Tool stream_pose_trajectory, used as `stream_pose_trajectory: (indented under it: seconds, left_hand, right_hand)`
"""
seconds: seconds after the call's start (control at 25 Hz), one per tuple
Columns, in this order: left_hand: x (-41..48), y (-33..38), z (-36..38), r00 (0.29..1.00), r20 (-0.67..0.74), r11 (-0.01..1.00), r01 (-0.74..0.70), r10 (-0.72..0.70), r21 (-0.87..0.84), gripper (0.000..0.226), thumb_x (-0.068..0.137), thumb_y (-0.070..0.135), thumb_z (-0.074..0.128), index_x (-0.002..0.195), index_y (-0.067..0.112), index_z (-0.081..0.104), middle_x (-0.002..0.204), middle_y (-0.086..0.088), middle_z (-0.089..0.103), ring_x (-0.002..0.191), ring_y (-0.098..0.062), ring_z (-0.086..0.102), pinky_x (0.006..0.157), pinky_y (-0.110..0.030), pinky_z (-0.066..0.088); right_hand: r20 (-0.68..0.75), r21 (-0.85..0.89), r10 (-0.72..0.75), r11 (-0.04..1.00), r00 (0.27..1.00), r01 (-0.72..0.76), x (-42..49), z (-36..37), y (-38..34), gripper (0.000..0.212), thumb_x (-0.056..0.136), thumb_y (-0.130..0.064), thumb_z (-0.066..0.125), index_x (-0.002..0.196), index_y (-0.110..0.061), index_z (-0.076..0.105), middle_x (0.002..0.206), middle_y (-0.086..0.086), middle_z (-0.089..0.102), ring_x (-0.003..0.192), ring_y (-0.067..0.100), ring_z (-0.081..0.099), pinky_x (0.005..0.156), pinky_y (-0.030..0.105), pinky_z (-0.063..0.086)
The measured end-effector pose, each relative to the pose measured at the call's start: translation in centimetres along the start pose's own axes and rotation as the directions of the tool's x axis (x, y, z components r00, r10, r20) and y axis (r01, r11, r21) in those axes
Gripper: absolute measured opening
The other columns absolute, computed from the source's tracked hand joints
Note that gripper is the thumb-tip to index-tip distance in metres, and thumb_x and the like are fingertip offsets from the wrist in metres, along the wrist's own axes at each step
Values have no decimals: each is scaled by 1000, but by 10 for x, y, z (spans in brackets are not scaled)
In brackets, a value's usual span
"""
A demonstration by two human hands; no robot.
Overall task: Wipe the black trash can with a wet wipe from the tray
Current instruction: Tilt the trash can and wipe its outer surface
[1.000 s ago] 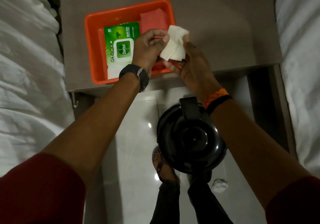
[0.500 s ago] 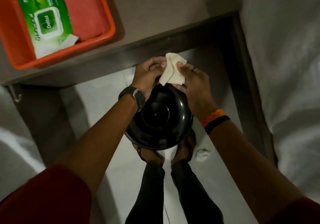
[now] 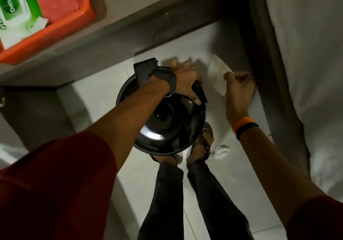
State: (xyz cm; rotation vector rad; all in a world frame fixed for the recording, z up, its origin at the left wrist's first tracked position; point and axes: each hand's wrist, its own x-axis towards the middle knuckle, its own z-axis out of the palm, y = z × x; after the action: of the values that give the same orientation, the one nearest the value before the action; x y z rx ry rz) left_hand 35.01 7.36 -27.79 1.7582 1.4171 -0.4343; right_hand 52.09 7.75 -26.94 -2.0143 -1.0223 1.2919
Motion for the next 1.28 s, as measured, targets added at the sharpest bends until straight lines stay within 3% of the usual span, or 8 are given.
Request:
stream_pose_trajectory:
  seconds: [0.24,0.32,0.48,0.72,0.92,1.12,1.2,1.28]
  left_hand:
    - [-83,-26,24,990,-132,930,-10,-42,-367,34,63,54,83,85,32,69,97,16,61,112,-16,47,103,-54,29]
    - [-106,-38,34,985,-140,873,20,-100,-488,29,62,45,87,79,30,69,89,19,59,108,-13,48,106,-53,26]
    - [-125,-64,50,992,-97,765,-4,-76,-644,30,59,31,93,77,19,73,83,17,59,97,-11,52,108,-55,34]
    - [-136,-92,65,991,-135,705,-79,-24,-705,20,63,17,89,73,19,72,79,8,60,82,-4,55,82,-20,41]
    - [-133,-109,65,984,-138,533,-58,-111,-844,22,61,25,82,76,14,71,76,12,63,76,0,59,79,-13,46]
    - [-126,-118,71,988,-129,496,-70,-87,-866,19,63,26,80,76,15,71,73,11,64,74,-2,60,74,-13,52]
    - [-122,-127,70,982,-150,435,-86,-113,-896,16,65,23,79,75,15,69,69,11,66,71,-4,62,70,-11,53]
    - [-122,-137,72,978,-146,351,-86,-147,-932,12,67,18,77,73,14,67,66,11,64,69,-6,60,70,-17,51]
  right_hand:
    - [339,-193,-147,956,929,221,-28,-4,34,21,102,-10,54,118,-17,66,106,-4,72,92,6,71,87,30,60]
    - [633,-226,-116,918,765,327,-58,-1,52,30,104,-20,45,125,-18,66,123,2,72,114,18,69,100,40,56]
    - [888,-61,-213,825,408,562,-89,13,73,54,108,-34,35,160,-29,22,171,-7,16,156,-8,10,128,15,9]
    - [720,-414,69,841,691,347,-13,46,72,56,112,-38,27,164,-26,9,174,-8,2,162,11,0,133,49,7]
    - [929,30,-289,677,229,736,-102,22,96,55,111,-42,20,164,-29,11,173,-15,7,162,9,4,132,34,5]
    - [635,-458,-22,794,772,399,14,55,76,55,111,-40,28,163,-26,19,174,-5,14,161,15,11,132,51,15]
    - [681,-416,-28,807,732,419,3,53,70,55,110,-44,27,163,-32,19,173,-9,14,162,14,9,133,49,13]
    - [841,-151,-204,802,502,579,-55,42,75,52,109,-45,26,160,-42,17,171,-19,14,162,10,9,134,37,10]
